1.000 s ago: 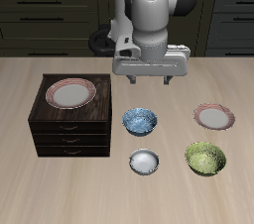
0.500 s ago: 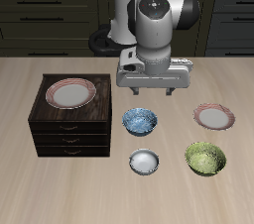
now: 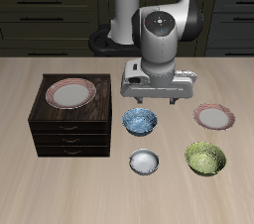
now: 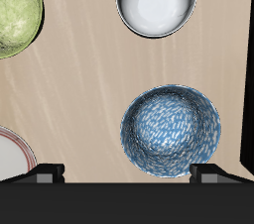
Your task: Place the blue bowl onto the plate that is on the left side of the table
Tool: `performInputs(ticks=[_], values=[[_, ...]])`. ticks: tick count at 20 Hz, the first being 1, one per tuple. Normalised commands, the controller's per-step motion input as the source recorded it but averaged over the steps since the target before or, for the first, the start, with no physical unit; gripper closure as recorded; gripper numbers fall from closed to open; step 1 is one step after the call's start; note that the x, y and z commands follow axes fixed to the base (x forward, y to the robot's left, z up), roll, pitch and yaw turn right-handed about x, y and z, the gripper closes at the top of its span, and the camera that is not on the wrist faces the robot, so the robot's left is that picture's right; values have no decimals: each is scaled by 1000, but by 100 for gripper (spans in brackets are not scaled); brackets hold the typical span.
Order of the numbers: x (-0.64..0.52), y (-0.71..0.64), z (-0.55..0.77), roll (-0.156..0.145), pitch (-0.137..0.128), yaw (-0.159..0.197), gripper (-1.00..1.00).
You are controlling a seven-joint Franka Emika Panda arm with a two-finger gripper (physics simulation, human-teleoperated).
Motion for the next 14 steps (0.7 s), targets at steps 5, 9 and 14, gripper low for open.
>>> performInputs(ticks=[5, 9, 14], values=[[10, 113, -148, 0, 17, 22, -100], [32, 129, -160, -6, -2, 26, -100], [-6, 29, -159, -5, 7, 1, -100]])
